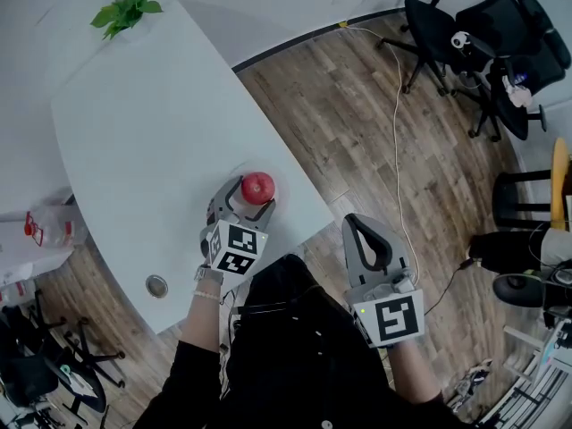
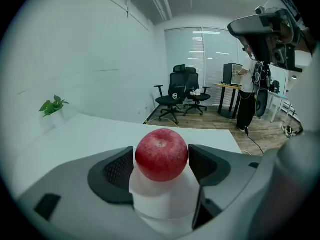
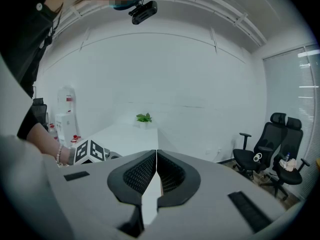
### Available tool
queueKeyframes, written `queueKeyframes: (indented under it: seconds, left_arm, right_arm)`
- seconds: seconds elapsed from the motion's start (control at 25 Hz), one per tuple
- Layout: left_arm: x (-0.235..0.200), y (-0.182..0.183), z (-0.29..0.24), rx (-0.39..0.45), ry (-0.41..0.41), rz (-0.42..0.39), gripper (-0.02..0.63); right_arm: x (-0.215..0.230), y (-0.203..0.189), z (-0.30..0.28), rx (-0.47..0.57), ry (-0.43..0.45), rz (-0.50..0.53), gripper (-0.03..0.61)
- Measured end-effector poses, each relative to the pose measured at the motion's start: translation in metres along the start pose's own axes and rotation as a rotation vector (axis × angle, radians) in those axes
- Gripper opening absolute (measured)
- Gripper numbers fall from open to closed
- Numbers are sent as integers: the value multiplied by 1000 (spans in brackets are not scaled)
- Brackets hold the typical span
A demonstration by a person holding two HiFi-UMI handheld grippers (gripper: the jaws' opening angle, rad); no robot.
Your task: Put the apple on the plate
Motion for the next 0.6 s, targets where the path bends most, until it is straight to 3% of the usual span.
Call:
queueKeyframes:
  seconds: [0.32,0.6]
  left_arm:
    - [-1,13,16,58,-16,86,342]
    - [-9,31,47,123,-3,104,339]
  right_arm:
    - [-2,5,-2,38,8,-7,41]
    - [-11,11,-7,55,45,-1,41]
Point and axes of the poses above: the fingertips, and each gripper's own axes: z backward along the fingers, x to its right, y out of its top, the point moved 1 cm from there along z, backward along the fingers, and after that the axes turned 3 degrees about -y, right-handed, at the moved point
